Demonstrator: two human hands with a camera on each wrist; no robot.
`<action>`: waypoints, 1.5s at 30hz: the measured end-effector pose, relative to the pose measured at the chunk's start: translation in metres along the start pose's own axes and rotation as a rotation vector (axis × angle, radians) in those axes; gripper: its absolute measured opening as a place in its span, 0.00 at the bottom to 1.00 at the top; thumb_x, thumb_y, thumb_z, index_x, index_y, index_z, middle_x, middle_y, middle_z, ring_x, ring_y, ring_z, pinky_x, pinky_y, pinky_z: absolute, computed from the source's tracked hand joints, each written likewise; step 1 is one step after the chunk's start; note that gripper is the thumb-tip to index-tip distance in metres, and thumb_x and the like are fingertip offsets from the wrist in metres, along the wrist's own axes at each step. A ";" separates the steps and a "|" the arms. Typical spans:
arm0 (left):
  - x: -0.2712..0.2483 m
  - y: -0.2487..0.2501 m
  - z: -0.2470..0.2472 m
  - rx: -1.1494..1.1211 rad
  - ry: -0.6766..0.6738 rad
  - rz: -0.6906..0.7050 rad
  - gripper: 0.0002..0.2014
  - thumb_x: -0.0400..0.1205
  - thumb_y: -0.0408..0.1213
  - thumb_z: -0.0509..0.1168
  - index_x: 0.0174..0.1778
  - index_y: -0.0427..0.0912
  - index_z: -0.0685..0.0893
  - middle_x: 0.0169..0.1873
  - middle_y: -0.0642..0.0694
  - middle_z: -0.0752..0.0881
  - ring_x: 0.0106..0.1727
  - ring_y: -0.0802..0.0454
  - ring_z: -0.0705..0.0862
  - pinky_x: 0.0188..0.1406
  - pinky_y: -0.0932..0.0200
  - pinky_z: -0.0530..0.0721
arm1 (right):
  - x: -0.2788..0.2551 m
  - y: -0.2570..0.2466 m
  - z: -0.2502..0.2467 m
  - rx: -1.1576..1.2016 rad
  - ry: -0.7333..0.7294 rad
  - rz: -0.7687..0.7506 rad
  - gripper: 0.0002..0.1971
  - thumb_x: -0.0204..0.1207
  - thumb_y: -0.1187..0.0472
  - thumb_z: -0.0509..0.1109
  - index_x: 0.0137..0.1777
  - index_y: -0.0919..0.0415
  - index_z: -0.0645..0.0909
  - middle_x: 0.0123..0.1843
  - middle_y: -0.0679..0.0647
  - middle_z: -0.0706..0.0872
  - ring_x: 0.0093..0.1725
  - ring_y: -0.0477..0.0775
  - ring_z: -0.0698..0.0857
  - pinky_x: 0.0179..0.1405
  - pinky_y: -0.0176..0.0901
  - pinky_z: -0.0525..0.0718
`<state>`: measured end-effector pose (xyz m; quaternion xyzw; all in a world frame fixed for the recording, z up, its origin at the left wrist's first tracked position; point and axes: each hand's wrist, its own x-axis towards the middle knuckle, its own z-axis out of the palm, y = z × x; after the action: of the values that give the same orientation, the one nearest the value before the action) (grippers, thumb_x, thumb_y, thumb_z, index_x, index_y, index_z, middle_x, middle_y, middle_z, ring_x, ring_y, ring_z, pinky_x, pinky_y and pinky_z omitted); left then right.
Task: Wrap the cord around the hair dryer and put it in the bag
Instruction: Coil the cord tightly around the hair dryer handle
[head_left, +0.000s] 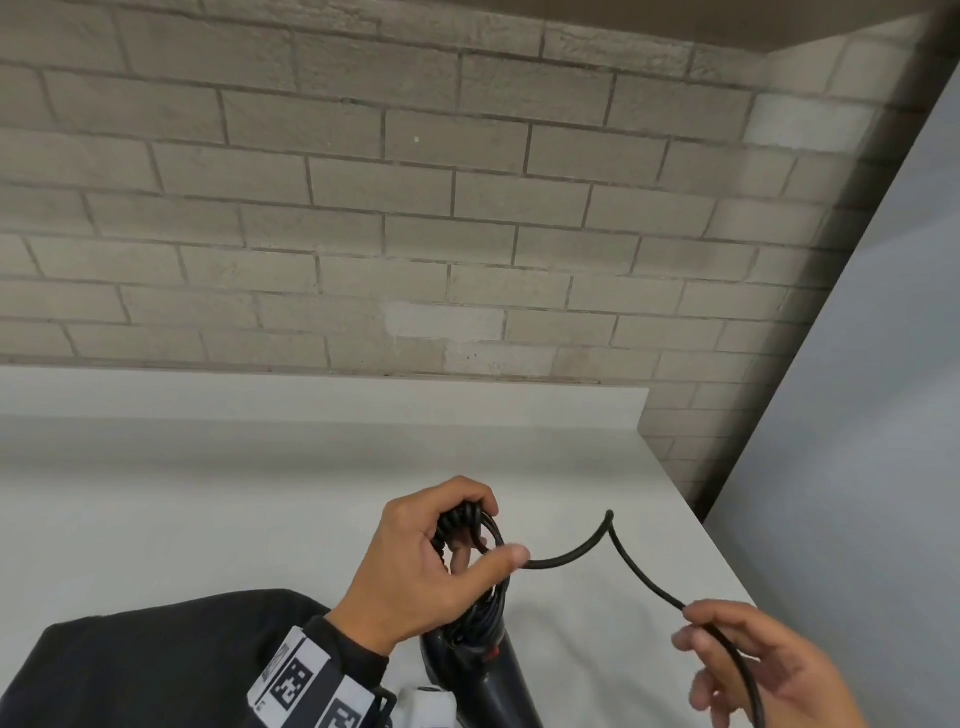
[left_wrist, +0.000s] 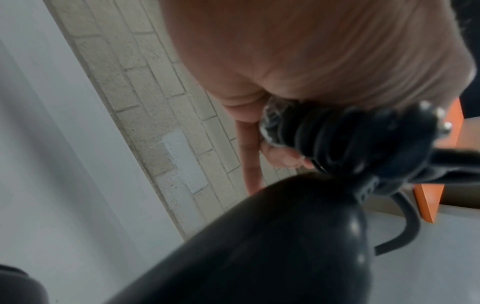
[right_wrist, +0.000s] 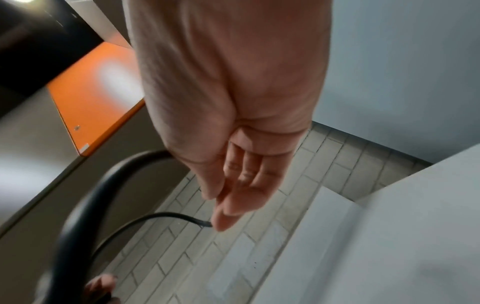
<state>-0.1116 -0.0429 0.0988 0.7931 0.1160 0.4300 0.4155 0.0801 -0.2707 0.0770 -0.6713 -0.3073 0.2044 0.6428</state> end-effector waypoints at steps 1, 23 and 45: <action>0.000 0.001 -0.001 -0.010 -0.033 -0.016 0.17 0.67 0.48 0.83 0.45 0.50 0.85 0.32 0.47 0.85 0.24 0.49 0.81 0.31 0.50 0.84 | 0.001 0.006 -0.001 -0.026 0.011 -0.019 0.08 0.64 0.69 0.78 0.42 0.57 0.91 0.37 0.65 0.91 0.22 0.66 0.82 0.19 0.43 0.77; 0.005 0.000 0.007 0.063 0.143 -0.022 0.14 0.81 0.53 0.67 0.32 0.51 0.87 0.22 0.52 0.82 0.20 0.60 0.75 0.23 0.66 0.73 | -0.001 0.085 0.071 -0.331 -0.311 0.190 0.27 0.55 0.47 0.80 0.54 0.53 0.79 0.46 0.48 0.87 0.35 0.44 0.82 0.34 0.32 0.79; 0.003 -0.002 0.009 -0.094 0.273 -0.099 0.14 0.78 0.57 0.68 0.35 0.51 0.90 0.23 0.48 0.86 0.25 0.52 0.86 0.43 0.64 0.85 | 0.040 0.074 0.096 0.210 0.037 0.115 0.10 0.87 0.72 0.54 0.48 0.69 0.76 0.42 0.70 0.88 0.38 0.68 0.91 0.37 0.46 0.91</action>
<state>-0.1024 -0.0449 0.0960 0.7002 0.1901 0.5179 0.4532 0.0561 -0.1711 -0.0003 -0.6204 -0.2335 0.2594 0.7023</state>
